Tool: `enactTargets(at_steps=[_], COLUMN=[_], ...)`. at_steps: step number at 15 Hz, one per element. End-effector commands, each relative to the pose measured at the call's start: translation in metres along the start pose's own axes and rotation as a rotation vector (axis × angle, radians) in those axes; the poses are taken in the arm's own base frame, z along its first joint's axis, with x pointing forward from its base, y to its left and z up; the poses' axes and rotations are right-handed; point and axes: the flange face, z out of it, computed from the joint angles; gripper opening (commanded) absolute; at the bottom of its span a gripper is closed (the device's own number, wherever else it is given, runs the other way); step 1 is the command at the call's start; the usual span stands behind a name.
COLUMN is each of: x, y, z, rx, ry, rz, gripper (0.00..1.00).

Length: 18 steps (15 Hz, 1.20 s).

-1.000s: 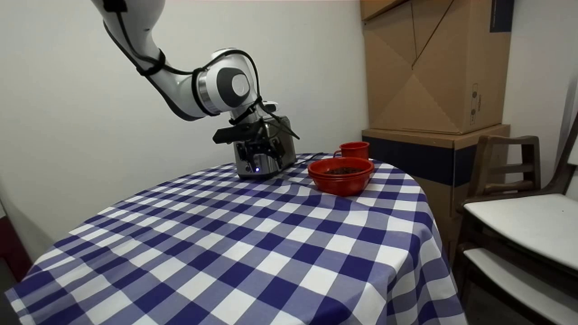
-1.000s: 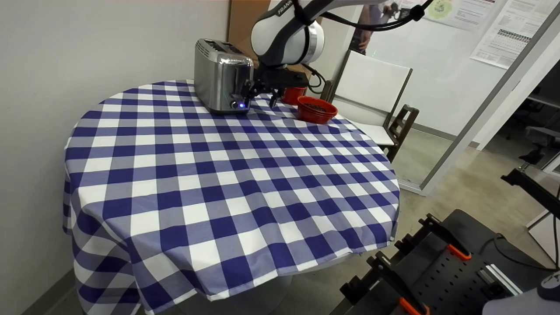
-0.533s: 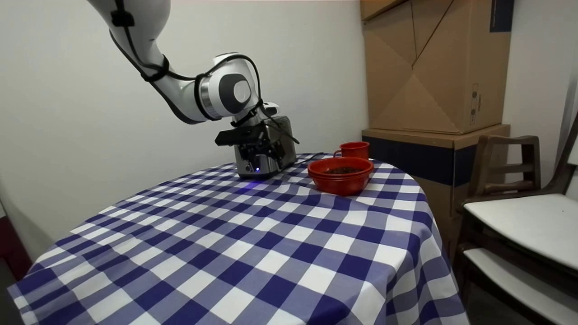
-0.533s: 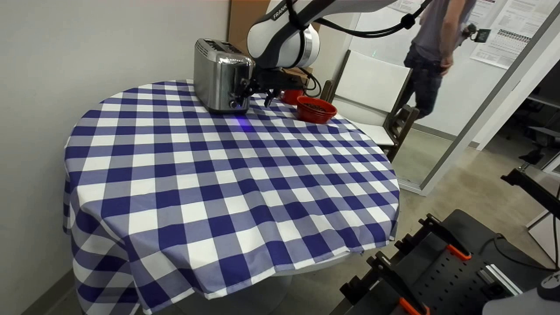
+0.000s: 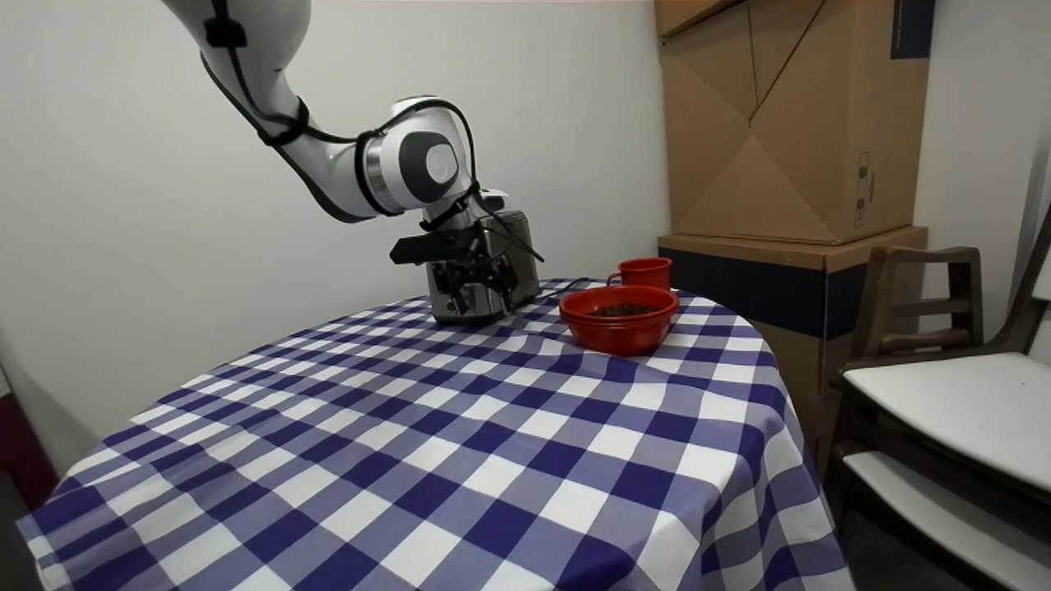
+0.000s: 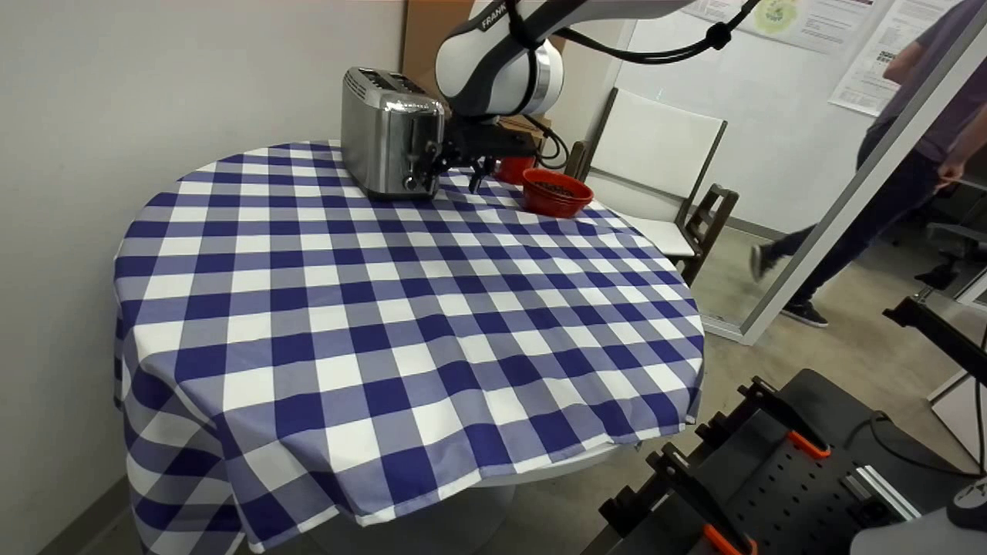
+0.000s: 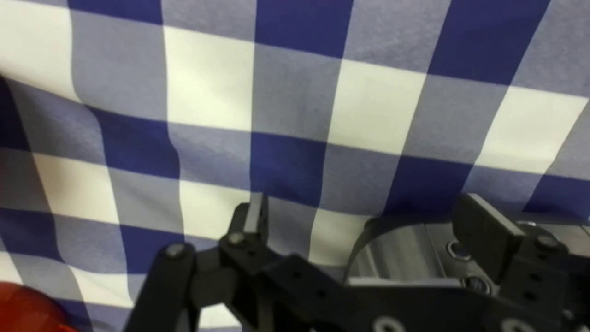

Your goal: Turn off the toaster

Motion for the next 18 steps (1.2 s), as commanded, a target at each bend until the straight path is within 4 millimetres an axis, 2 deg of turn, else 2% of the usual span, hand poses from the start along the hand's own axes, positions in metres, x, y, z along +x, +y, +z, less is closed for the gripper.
enactTargets(at_steps=[1,5,8,12,15,18], x=[-0.006,-0.014,-0.018,-0.030,-0.049,-0.073], y=[-0.002,-0.006,-0.008,-0.014,-0.023,-0.039], z=[-0.004,-0.029,-0.053,-0.086,-0.102,-0.116], rx=[0.032,0.090,0.106,0.096,0.056,0.047], ry=[-0.201,-0.424,-0.507,-0.483,-0.429,-0.390], rz=[0.021,0.062,0.089,0.108,0.084,0.036], gripper=[1.00,1.00,1.00,1.00,1.00,1.00])
